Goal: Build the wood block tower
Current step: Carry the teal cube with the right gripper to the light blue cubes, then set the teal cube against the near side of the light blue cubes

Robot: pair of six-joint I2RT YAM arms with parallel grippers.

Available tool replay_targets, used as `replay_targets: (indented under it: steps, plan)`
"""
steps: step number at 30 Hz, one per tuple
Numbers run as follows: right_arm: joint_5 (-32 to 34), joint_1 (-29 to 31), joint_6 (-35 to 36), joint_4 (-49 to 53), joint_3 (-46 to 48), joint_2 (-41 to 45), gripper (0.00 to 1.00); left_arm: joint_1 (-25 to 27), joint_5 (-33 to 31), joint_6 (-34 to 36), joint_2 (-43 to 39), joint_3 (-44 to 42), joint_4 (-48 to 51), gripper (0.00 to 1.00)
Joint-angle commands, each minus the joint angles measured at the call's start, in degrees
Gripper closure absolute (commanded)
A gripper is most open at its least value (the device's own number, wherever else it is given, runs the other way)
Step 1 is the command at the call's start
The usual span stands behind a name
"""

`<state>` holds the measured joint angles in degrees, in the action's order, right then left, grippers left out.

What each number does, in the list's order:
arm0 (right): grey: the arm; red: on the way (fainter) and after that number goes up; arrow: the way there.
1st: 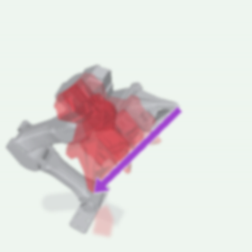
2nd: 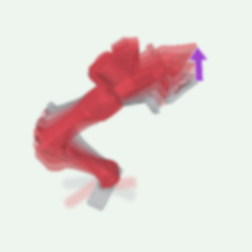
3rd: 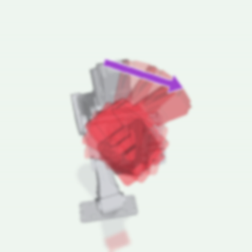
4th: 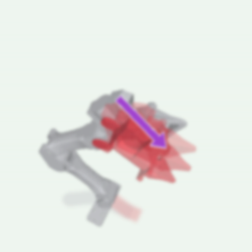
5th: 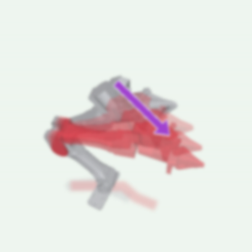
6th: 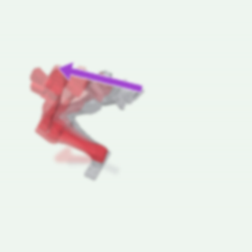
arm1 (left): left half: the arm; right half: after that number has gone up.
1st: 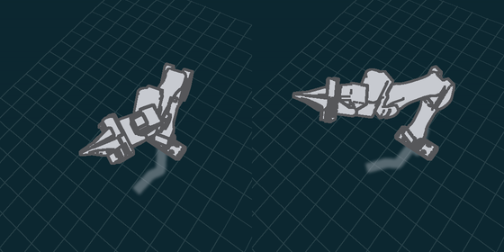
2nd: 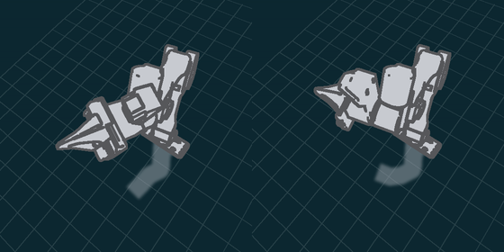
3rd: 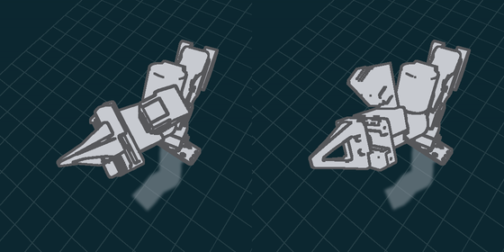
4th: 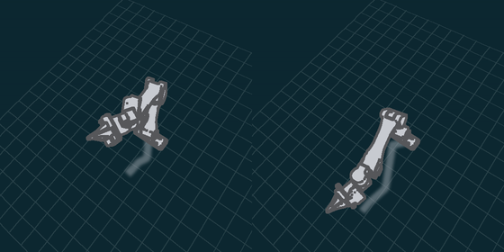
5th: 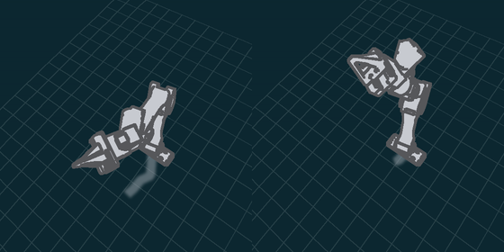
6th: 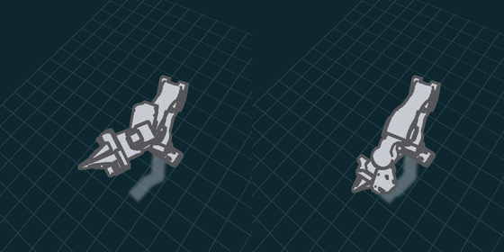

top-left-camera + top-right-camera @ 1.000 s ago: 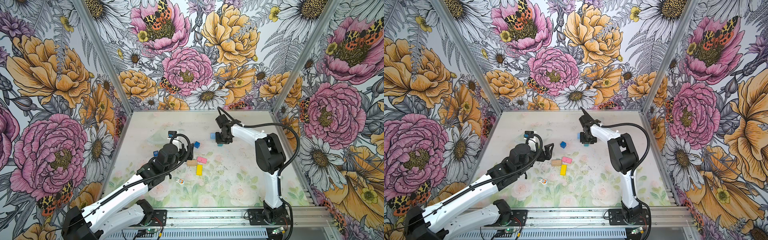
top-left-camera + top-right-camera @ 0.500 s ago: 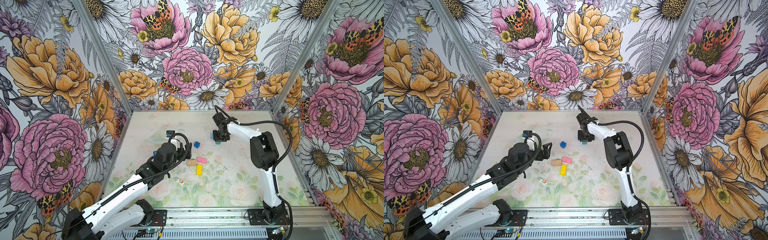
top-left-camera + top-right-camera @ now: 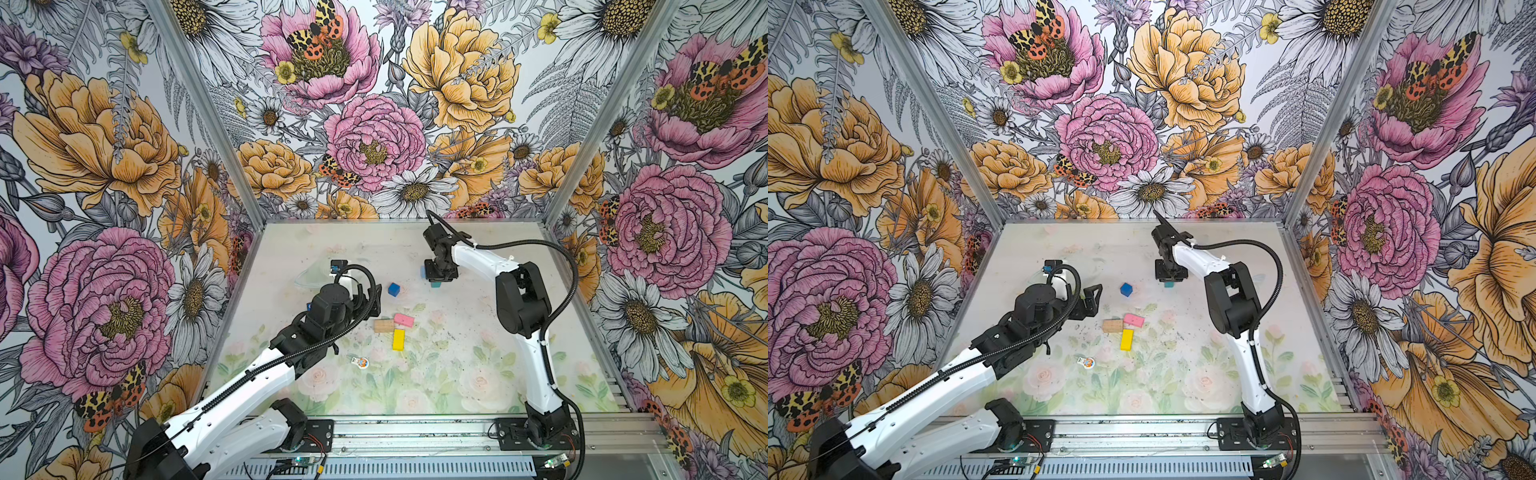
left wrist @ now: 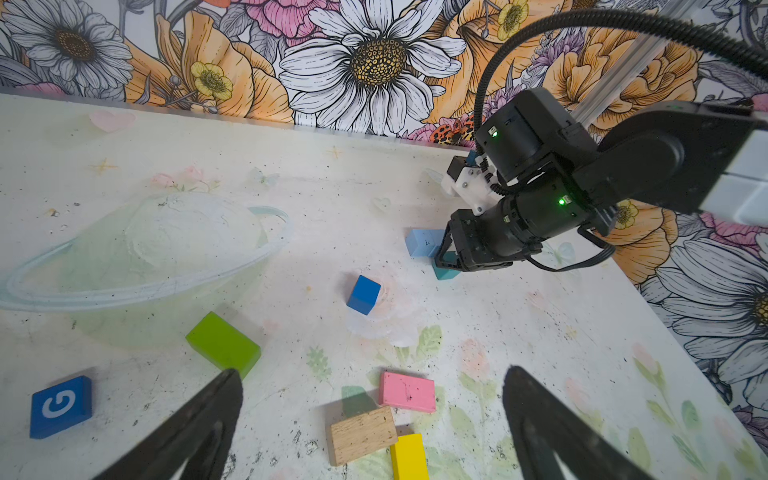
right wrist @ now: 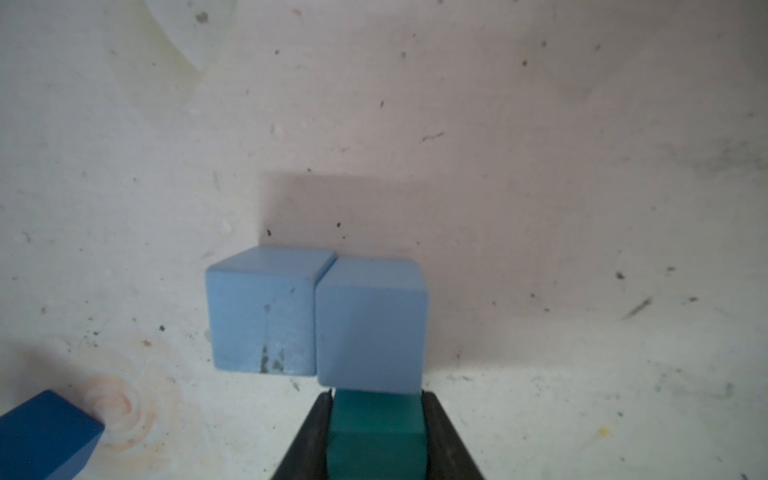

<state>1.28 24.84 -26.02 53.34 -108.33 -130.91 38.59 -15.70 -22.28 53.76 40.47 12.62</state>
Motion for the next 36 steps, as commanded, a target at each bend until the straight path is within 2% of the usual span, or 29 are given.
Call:
replay_targets:
  steps: [1,8,15,18,26,36]
  plan:
    - [0.85,0.33,0.79,0.8,-1.93,-1.62,0.65,-0.58,1.19,1.06,-0.32,-0.75,-0.4,0.01]
    - [0.93,0.12,1.24,1.35,-2.7,-2.24,0.62,-0.71,1.25,1.09,-0.32,-0.66,-0.31,0.01]
    - [-0.46,0.21,1.45,1.68,-1.95,-0.38,0.49,-0.7,1.28,1.1,-0.68,-0.22,0.04,0.01]
    - [-0.57,0.32,1.24,1.67,-0.66,1.22,0.47,-0.71,1.29,0.93,-0.93,-0.21,0.19,0.01]
    - [-0.93,0.98,0.62,1.5,3.6,4.25,0.47,-0.71,1.4,0.05,-2.68,-0.92,0.56,0.01]
    - [0.03,1.27,0.42,1.51,3.01,3.94,0.59,-0.71,0.66,-0.43,-5.13,-1.82,1.67,0.01]
